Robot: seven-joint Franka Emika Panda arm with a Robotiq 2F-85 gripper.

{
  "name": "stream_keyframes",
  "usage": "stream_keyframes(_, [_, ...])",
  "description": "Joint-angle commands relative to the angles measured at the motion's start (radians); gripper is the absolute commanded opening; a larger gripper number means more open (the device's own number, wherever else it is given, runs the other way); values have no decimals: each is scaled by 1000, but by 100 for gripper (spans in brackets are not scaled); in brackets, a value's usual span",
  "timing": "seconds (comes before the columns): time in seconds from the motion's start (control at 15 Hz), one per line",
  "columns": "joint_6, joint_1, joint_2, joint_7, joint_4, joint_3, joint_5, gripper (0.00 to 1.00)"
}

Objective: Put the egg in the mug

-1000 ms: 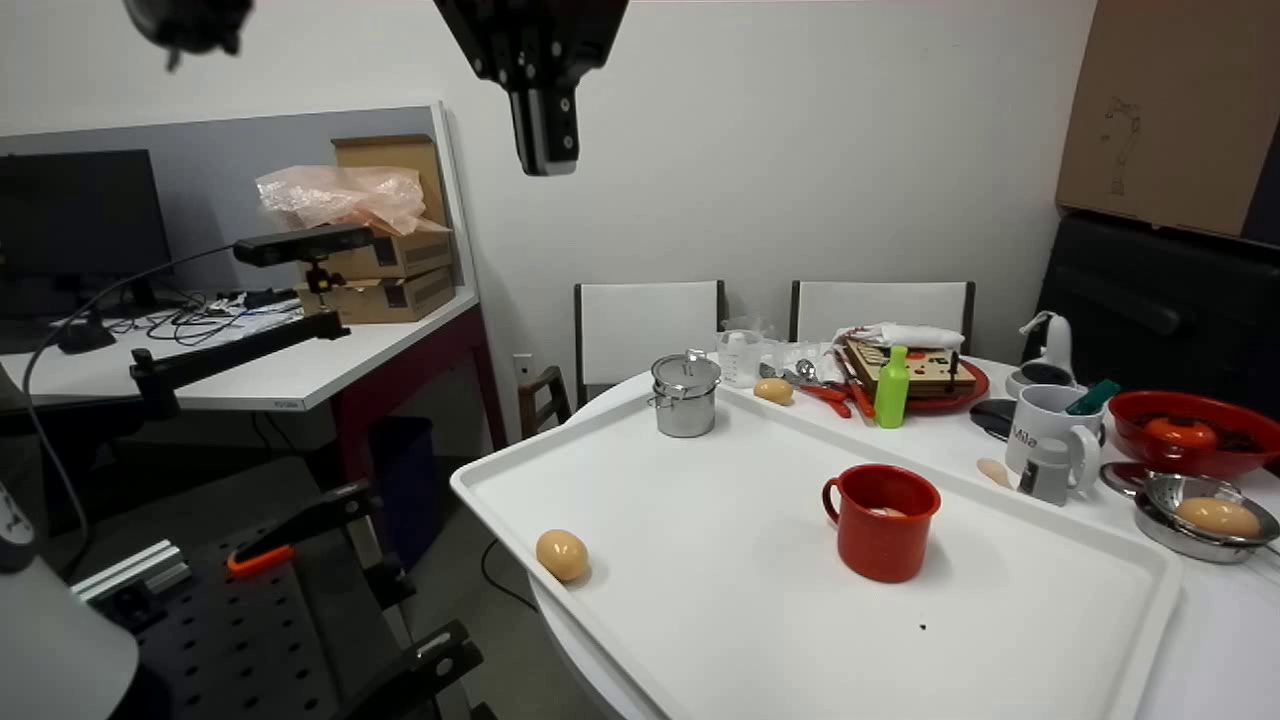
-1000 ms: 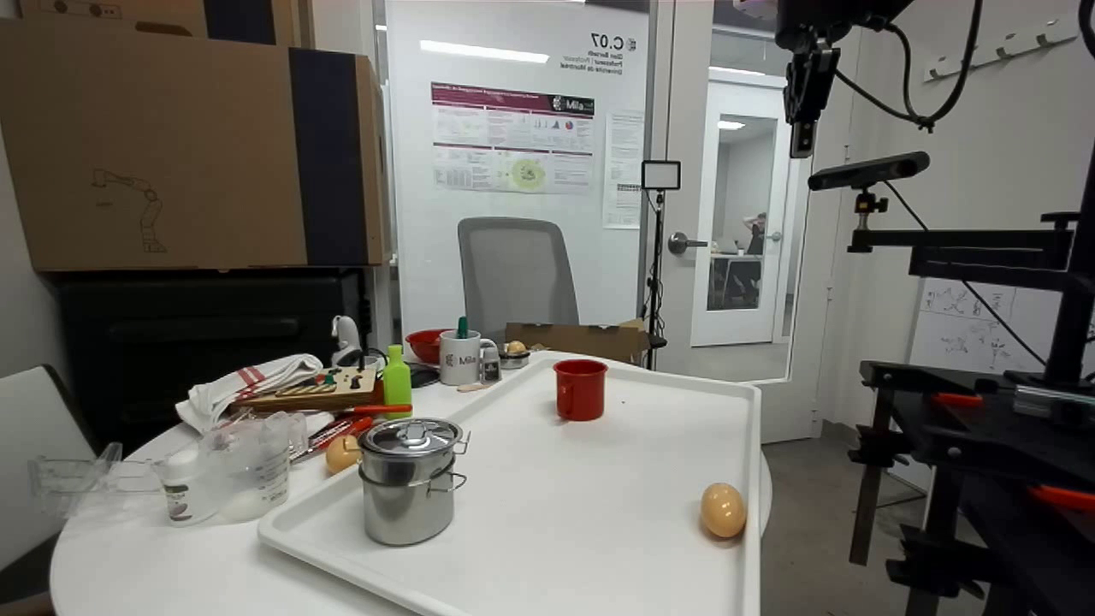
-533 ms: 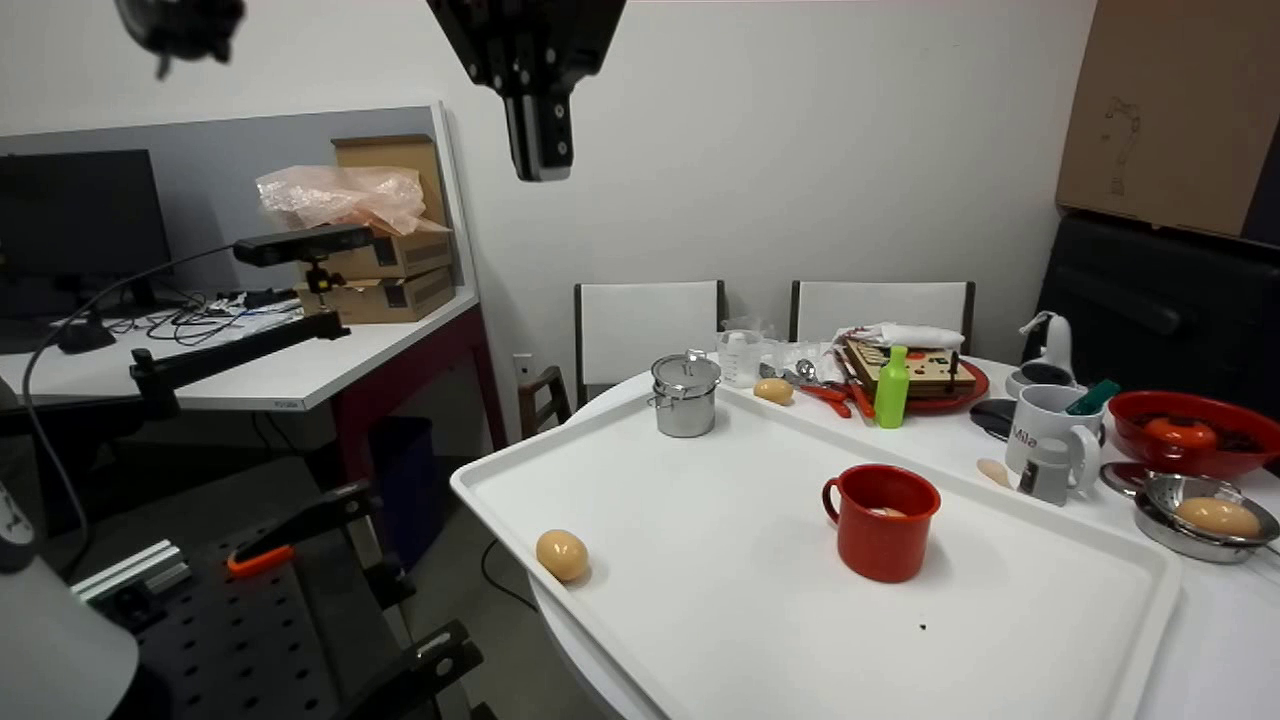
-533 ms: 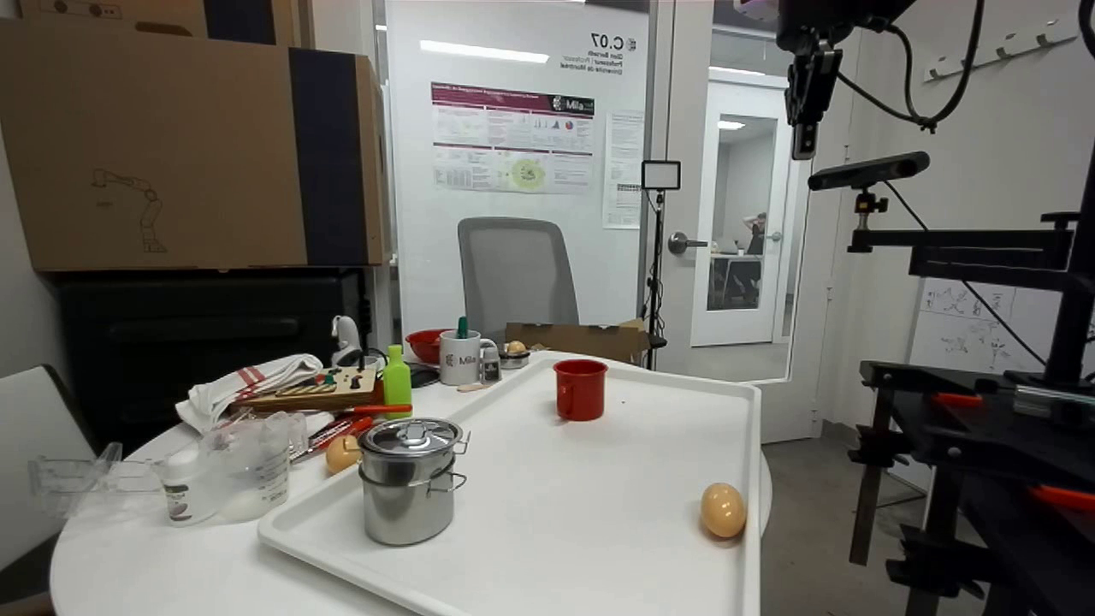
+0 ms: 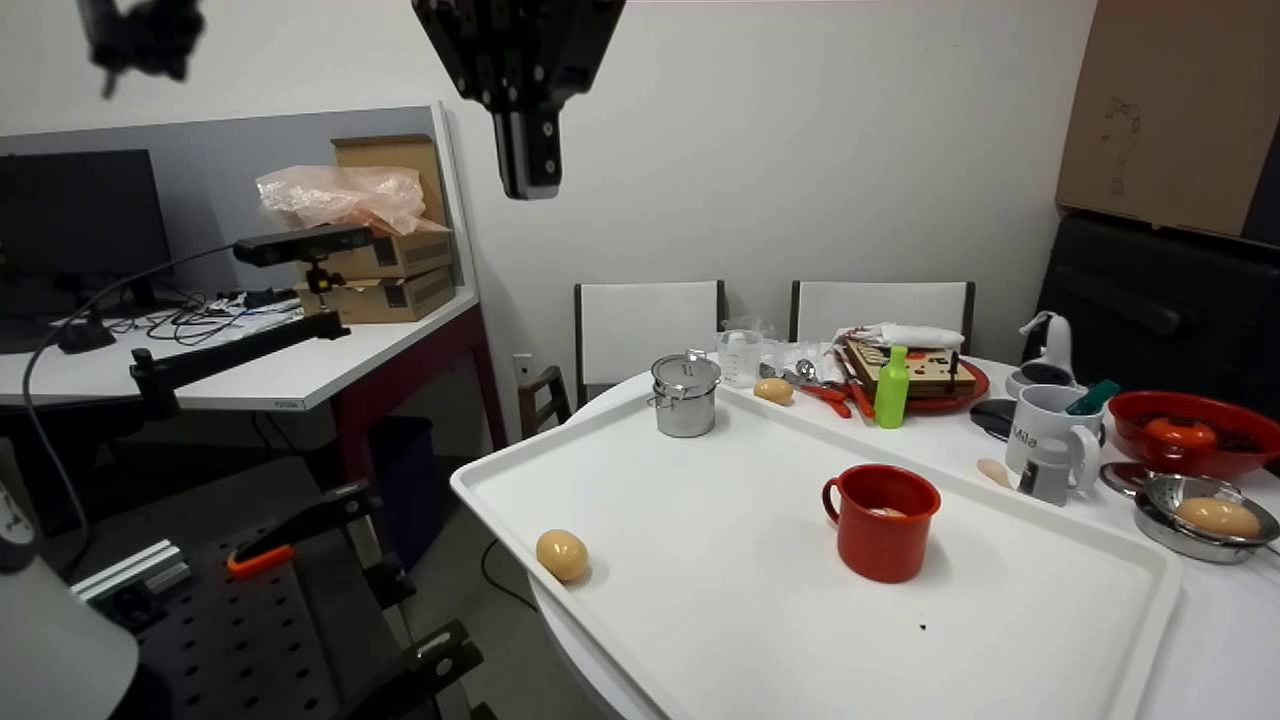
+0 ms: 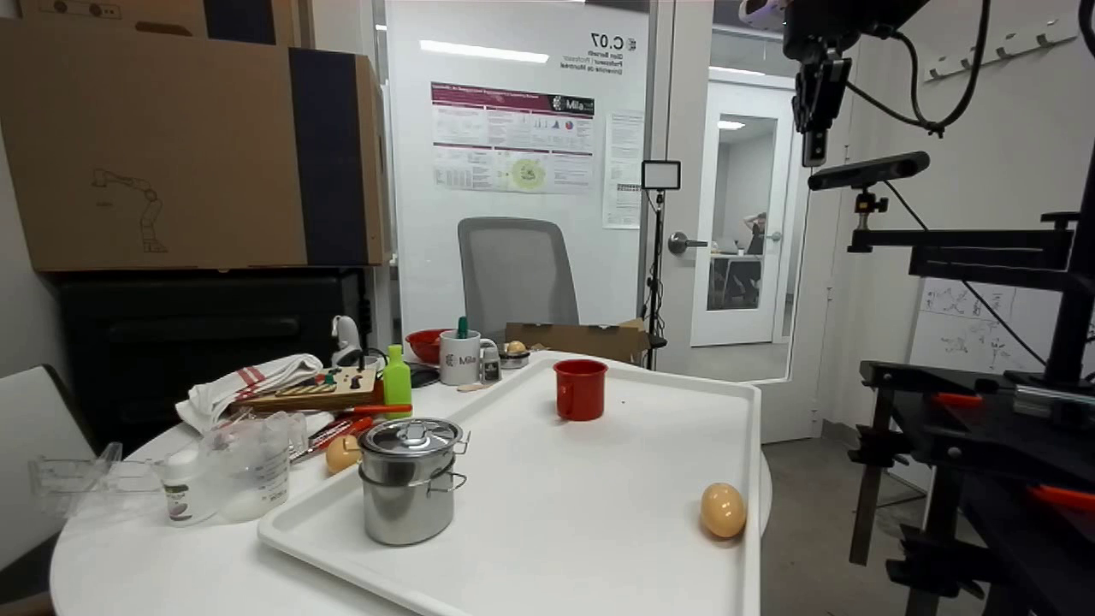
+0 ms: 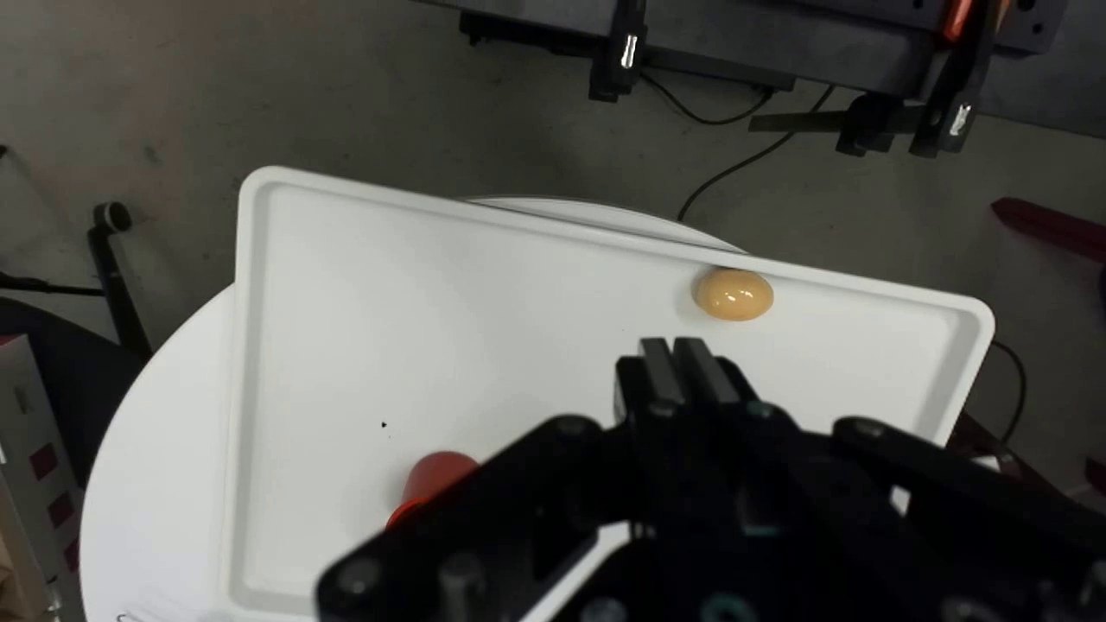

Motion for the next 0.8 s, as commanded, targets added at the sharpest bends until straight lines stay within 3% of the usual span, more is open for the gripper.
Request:
stream_keyframes(0.0, [-21,-11,-24,-58,-1,-26,-37,9])
stream_keyframes(0.73, [-38,-6,-25,-180,11,-72,-40,11])
